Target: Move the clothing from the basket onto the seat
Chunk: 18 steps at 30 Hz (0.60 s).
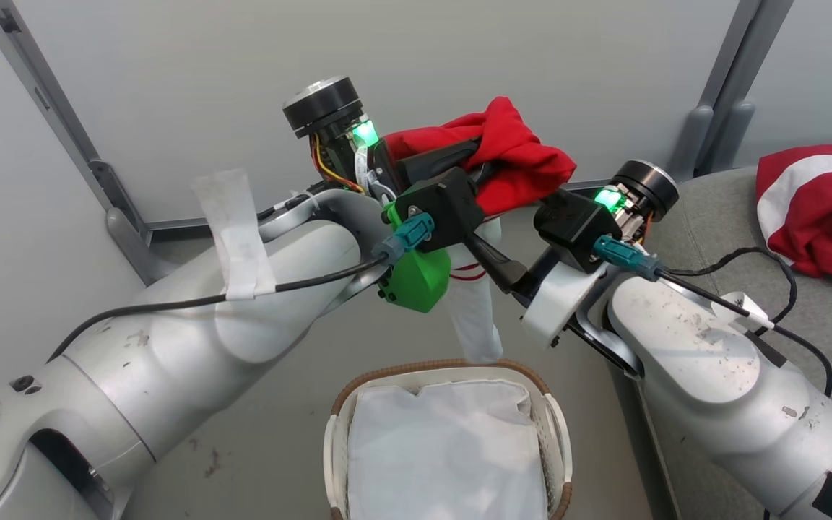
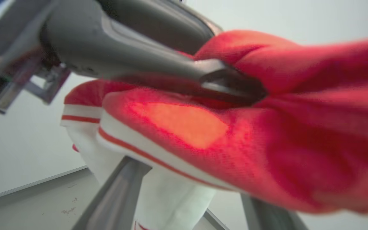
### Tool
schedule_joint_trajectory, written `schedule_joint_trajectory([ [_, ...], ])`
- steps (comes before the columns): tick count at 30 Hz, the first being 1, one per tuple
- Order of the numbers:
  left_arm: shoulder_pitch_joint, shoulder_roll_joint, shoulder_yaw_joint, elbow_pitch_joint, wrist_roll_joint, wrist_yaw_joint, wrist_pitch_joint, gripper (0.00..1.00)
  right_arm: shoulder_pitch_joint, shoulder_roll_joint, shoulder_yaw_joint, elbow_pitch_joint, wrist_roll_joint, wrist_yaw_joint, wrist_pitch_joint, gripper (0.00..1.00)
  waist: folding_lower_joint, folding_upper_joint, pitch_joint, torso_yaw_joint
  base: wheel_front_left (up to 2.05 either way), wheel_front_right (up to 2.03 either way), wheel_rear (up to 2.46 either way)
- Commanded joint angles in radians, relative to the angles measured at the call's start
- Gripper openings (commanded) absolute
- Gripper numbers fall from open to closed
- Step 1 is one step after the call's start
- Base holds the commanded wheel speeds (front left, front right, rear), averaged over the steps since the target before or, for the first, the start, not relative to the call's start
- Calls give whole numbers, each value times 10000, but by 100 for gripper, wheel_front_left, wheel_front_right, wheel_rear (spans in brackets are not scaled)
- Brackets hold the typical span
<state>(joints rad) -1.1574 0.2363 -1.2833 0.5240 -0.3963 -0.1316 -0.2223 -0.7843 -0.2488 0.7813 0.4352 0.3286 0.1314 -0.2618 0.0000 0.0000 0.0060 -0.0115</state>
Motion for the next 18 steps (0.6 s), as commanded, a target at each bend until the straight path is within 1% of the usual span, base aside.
schedule_joint_trajectory([
  [1, 162, 71, 16, -30, -108, 20, 16, 0, -107, 33, 6, -199, -77, -14, -51, 38, 0, 0, 19, -7, 0, 0, 0],
  [2, 187, 89, 14, -30, -136, 19, 31, 0, -90, 30, -50, -273, -139, -14, -52, 25, 0, 0, 29, -11, 0, 0, 0],
  [3, 217, 116, 11, -28, -174, 19, 63, 0, -32, 42, -177, -349, -200, -14, -52, 0, 0, 0, 40, -18, 0, 0, 0],
  [8, 229, 208, 9, 51, -457, 18, 83, 0, 296, 137, -459, -438, -369, -14, -52, 0, 0, 0, 66, -35, 0, 0, 0],
  [18, 338, 410, 13, 315, -1166, 20, 102, 0, 1100, 253, -1433, -542, -434, -14, -52, 0, 0, 0, 54, -61, 0, 0, 0],
])
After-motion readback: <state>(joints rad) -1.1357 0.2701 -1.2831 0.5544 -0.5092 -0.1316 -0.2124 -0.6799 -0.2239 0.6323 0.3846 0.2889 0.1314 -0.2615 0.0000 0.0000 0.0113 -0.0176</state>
